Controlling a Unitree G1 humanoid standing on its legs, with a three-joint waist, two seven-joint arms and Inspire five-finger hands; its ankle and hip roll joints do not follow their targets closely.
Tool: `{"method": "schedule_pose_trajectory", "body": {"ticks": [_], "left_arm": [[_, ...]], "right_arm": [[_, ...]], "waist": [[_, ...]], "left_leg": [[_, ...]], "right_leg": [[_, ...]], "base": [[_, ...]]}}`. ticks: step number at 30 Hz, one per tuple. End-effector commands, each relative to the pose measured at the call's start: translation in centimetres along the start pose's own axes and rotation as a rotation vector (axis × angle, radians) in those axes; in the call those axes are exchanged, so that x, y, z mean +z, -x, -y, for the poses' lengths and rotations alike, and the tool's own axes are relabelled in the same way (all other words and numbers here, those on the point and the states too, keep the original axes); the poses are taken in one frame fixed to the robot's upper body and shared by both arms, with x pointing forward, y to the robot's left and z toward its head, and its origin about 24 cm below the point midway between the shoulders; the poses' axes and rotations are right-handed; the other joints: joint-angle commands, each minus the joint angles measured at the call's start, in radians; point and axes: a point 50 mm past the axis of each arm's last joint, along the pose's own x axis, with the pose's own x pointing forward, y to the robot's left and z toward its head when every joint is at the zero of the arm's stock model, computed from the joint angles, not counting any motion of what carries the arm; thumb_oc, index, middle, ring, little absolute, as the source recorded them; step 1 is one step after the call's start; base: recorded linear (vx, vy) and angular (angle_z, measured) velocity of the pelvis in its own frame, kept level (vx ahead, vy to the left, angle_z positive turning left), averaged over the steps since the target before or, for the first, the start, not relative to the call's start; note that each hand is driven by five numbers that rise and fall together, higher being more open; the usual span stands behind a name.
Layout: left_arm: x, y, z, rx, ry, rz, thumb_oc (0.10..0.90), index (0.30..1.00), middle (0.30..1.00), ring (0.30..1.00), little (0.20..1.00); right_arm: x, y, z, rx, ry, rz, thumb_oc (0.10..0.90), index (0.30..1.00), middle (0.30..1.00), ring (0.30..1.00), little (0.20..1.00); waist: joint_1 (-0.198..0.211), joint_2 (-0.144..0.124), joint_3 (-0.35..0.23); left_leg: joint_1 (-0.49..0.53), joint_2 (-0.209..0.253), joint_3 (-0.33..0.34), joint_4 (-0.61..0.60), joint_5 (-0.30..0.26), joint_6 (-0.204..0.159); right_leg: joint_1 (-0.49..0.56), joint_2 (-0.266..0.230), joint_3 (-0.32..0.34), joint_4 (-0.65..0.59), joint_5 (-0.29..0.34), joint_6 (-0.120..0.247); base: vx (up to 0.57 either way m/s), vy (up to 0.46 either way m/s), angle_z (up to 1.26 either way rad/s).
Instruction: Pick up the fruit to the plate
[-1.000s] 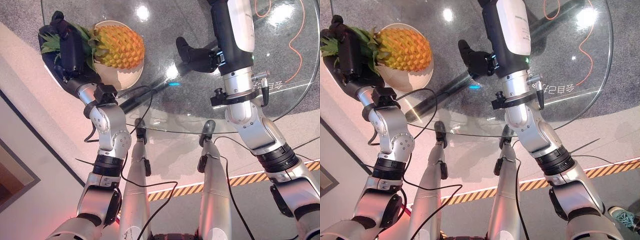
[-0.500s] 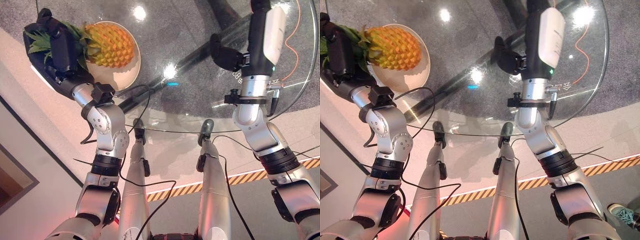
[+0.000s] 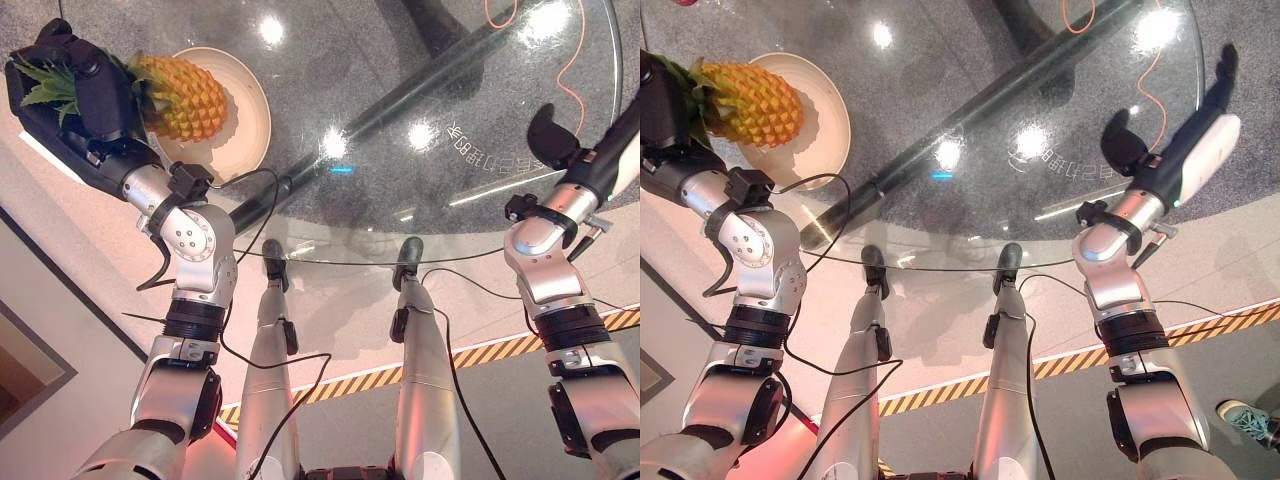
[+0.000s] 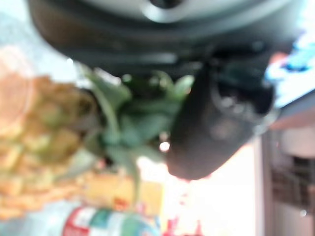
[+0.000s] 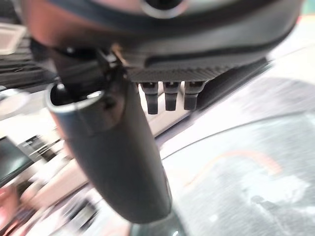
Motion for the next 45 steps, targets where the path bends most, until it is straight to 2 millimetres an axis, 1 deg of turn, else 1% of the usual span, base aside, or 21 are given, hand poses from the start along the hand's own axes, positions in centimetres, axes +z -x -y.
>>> {"method": "schedule_pose_trajectory", "body": {"ticks": [1, 3, 6, 12, 14, 15, 17, 19, 21, 22, 24, 26, 28, 30, 33, 36, 37, 39, 40, 41, 45], "left_arm": [[5.3, -2.8, 3.7, -0.114, 0.165, 0.360, 0.100, 0.300, 0.300, 0.300, 0.200], [5.4, -2.9, 3.9, -0.113, 0.164, 0.372, 0.100, 0.300, 0.300, 0.300, 0.200], [5.3, -3.1, 4.4, -0.108, 0.138, 0.409, 0.100, 0.300, 0.300, 0.300, 0.200], [5.1, -3.8, 5.0, -0.106, 0.075, 0.447, 0.100, 0.300, 0.300, 0.300, 0.200], [4.9, -4.2, 5.1, -0.109, 0.047, 0.447, 0.100, 0.300, 0.300, 0.300, 0.200], [4.9, -4.2, 5.2, -0.110, 0.048, 0.449, 0.100, 0.300, 0.300, 0.300, 0.200], [4.8, -4.4, 5.4, -0.121, 0.032, 0.446, 0.100, 0.300, 0.300, 0.300, 0.200], [4.6, -4.6, 5.7, -0.145, 0.004, 0.441, 0.100, 0.300, 0.300, 0.300, 0.200], [4.7, -4.8, 5.9, -0.153, -0.005, 0.441, 0.100, 0.300, 0.300, 0.300, 0.200], [4.5, -4.7, 5.8, -0.158, -0.016, 0.435, 0.100, 0.300, 0.300, 0.300, 0.200], [4.5, -4.7, 5.9, -0.161, -0.020, 0.437, 0.100, 0.300, 0.300, 0.300, 0.200], [4.1, -4.5, 6.0, -0.171, -0.057, 0.433, 0.100, 0.300, 0.300, 0.300, 0.200], [4.0, -4.5, 6.1, -0.172, -0.069, 0.432, 0.100, 0.300, 0.300, 0.300, 0.200], [3.7, -4.5, 5.9, -0.179, -0.092, 0.419, 0.100, 0.300, 0.300, 0.300, 0.200], [3.5, -4.5, 5.9, -0.194, -0.112, 0.413, 0.100, 0.300, 0.300, 0.300, 0.200], [3.1, -4.3, 5.9, -0.213, -0.150, 0.406, 0.100, 0.300, 0.300, 0.300, 0.200], [3.1, -4.3, 6.0, -0.219, -0.161, 0.410, 0.100, 0.300, 0.300, 0.300, 0.200], [2.7, -4.2, 5.8, -0.232, -0.192, 0.405, 0.100, 0.300, 0.300, 0.300, 0.200], [2.7, -4.2, 5.9, -0.233, -0.192, 0.403, 0.100, 0.300, 0.300, 0.300, 0.200], [2.6, -4.2, 5.7, -0.233, -0.196, 0.394, 0.100, 0.300, 0.300, 0.300, 0.200], [2.4, -4.3, 5.5, -0.238, -0.212, 0.386, 0.100, 0.300, 0.300, 0.300, 0.200]], "right_arm": [[0.9, -2.6, 2.5, -0.253, -0.209, -0.044, 0.800, 0.900, 0.900, 0.900, 0.900], [0.4, -2.8, 2.7, -0.280, -0.233, -0.082, 0.800, 0.900, 0.900, 0.900, 0.900], [-1.9, -3.3, 3.6, -0.364, -0.256, -0.224, 0.800, 0.900, 0.900, 0.900, 0.900], [-6.4, -3.3, 5.5, -0.460, -0.181, -0.474, 0.800, 0.900, 0.900, 0.900, 0.900], [-8.7, -2.7, 6.7, -0.481, -0.126, -0.583, 0.800, 0.900, 0.900, 0.900, 0.900], [-9.0, -2.6, 6.9, -0.484, -0.124, -0.598, 0.800, 0.900, 0.900, 0.900, 0.900], [-10.4, -2.1, 7.7, -0.476, -0.077, -0.660, 0.800, 0.900, 0.900, 0.900, 0.900], [-12.4, -1.0, 8.5, -0.444, -0.019, -0.759, 0.800, 0.900, 0.900, 0.900, 0.900], [-13.0, -0.5, 8.6, -0.423, 0.011, -0.804, 0.800, 0.900, 0.900, 0.900, 0.900], [-13.6, 0.1, 8.8, -0.403, 0.038, -0.838, 0.800, 0.900, 0.900, 0.900, 0.900], [-14.0, 0.4, 8.9, -0.390, 0.050, -0.868, 0.800, 0.900, 0.900, 0.900, 0.900], [-15.8, 2.2, 9.6, -0.319, 0.107, -0.986, 0.800, 0.900, 0.900, 0.900, 0.900], [-16.4, 2.9, 9.8, -0.278, 0.123, -1.029, 0.800, 0.900, 0.900, 0.900, 0.900], [-17.4, 4.2, 10.1, -0.228, 0.146, -1.097, 0.800, 0.900, 0.900, 0.900, 0.900], [-18.0, 5.2, 10.2, -0.180, 0.153, -1.146, 0.800, 0.900, 0.900, 0.900, 0.900], [-18.6, 6.3, 10.4, -0.135, 0.159, -1.196, 0.800, 0.900, 0.900, 0.900, 0.900], [-18.7, 6.3, 10.4, -0.121, 0.156, -1.202, 0.800, 0.900, 0.900, 0.900, 0.900], [-18.9, 6.5, 10.4, -0.101, 0.162, -1.200, 0.800, 0.900, 0.900, 0.900, 0.900], [-18.7, 6.4, 10.2, -0.094, 0.156, -1.196, 0.800, 0.900, 0.900, 0.900, 0.900], [-18.8, 6.5, 10.2, -0.091, 0.161, -1.197, 0.800, 0.900, 0.900, 0.900, 0.900], [-18.5, 6.2, 9.6, -0.079, 0.156, -1.184, 0.800, 0.900, 0.900, 0.900, 0.900]], "waist": [[0.015, -0.019, -0.021], [0.015, -0.019, -0.021], [0.017, -0.020, -0.021], [0.022, -0.023, -0.021], [0.026, -0.023, -0.021], [0.025, -0.023, -0.021], [0.025, -0.023, -0.021], [0.028, -0.025, -0.021], [0.028, -0.026, -0.021], [0.030, -0.026, -0.021], [0.029, -0.027, -0.021], [0.031, -0.030, -0.021], [0.030, -0.030, -0.021], [0.032, -0.032, -0.021], [0.029, -0.035, -0.021], [0.031, -0.038, -0.021], [0.029, -0.040, -0.021], [0.030, -0.041, -0.021], [0.029, -0.043, -0.021], [0.031, -0.043, -0.021], [0.029, -0.046, -0.021]], "left_leg": [[-0.012, -0.027, -0.033, 0.063, -0.084, 0.001], [-0.020, -0.027, -0.032, 0.061, -0.077, 0.002], [-0.023, -0.025, -0.031, 0.062, -0.078, 0.000], [-0.028, -0.022, -0.034, 0.074, -0.085, 0.000], [-0.021, -0.019, -0.035, 0.074, -0.093, 0.000], [-0.028, -0.020, -0.035, 0.073, -0.085, 0.002], [-0.031, -0.021, -0.036, 0.074, -0.085, 0.004], [-0.033, -0.018, -0.037, 0.081, -0.090, 0.006], [-0.038, -0.019, -0.038, 0.084, -0.089, 0.007], [-0.028, -0.017, -0.039, 0.087, -0.100, 0.006], [-0.037, -0.019, -0.039, 0.087, -0.092, 0.008], [-0.037, -0.019, -0.041, 0.094, -0.098, 0.011], [-0.041, -0.019, -0.043, 0.096, -0.097, 0.012], [-0.032, -0.016, -0.044, 0.102, -0.111, 0.012], [-0.042, -0.017, -0.045, 0.103, -0.102, 0.014], [-0.029, -0.015, -0.046, 0.104, -0.113, 0.013], [-0.040, -0.017, -0.047, 0.103, -0.103, 0.016], [-0.029, -0.015, -0.048, 0.105, -0.113, 0.014], [-0.039, -0.016, -0.048, 0.104, -0.103, 0.015], [-0.029, -0.014, -0.047, 0.106, -0.112, 0.013], [-0.040, -0.015, -0.049, 0.105, -0.102, 0.013]], "right_leg": [[0.054, 0.058, -0.050, -0.097, 0.033, -0.010], [0.047, 0.057, -0.051, -0.102, 0.041, -0.011], [0.046, 0.056, -0.055, -0.103, 0.041, -0.012], [0.044, 0.056, -0.056, -0.094, 0.036, -0.017], [0.051, 0.059, -0.057, -0.093, 0.027, -0.017], [0.045, 0.058, -0.058, -0.095, 0.034, -0.019], [0.043, 0.059, -0.056, -0.096, 0.036, -0.021], [0.042, 0.060, -0.055, -0.091, 0.032, -0.022], [0.037, 0.060, -0.055, -0.090, 0.033, -0.023], [0.046, 0.063, -0.055, -0.086, 0.023, -0.021], [0.039, 0.062, -0.056, -0.089, 0.032, -0.023], [0.043, 0.065, -0.056, -0.088, 0.029, -0.025], [0.039, 0.065, -0.056, -0.087, 0.030, -0.025], [0.047, 0.069, -0.054, -0.080, 0.018, -0.025], [0.039, 0.070, -0.053, -0.081, 0.027, -0.027], [0.050, 0.073, -0.052, -0.079, 0.019, -0.026], [0.041, 0.073, -0.052, -0.082, 0.029, -0.027], [0.051, 0.076, -0.052, -0.078, 0.019, -0.026], [0.042, 0.075, -0.053, -0.080, 0.029, -0.027], [0.051, 0.076, -0.053, -0.077, 0.020, -0.026], [0.039, 0.077, -0.052, -0.079, 0.031, -0.026]], "base": [[0.00, 0.000, 0.00], [0.00, 0.000, 0.00], [0.00, 0.000, 0.00], [0.01, -0.004, 0.00], [0.00, 0.000, 0.00], [0.00, 0.000, 0.00], [0.00, 0.000, 0.00], [0.00, 0.000, 0.00], [0.00, 0.000, 0.00], [0.00, 0.000, 0.00], [0.00, 0.000, 0.00], [0.02, -0.032, 0.00], [0.00, 0.000, 0.00], [0.02, -0.008, 0.00], [0.00, 0.000, 0.00], [0.00, 0.000, 0.00], [0.00, 0.000, 0.00], [0.01, -0.002, 0.04], [0.00, -0.001, 0.05], [-0.02, 0.004, 0.04], [0.00, 0.000, 0.00]]}}
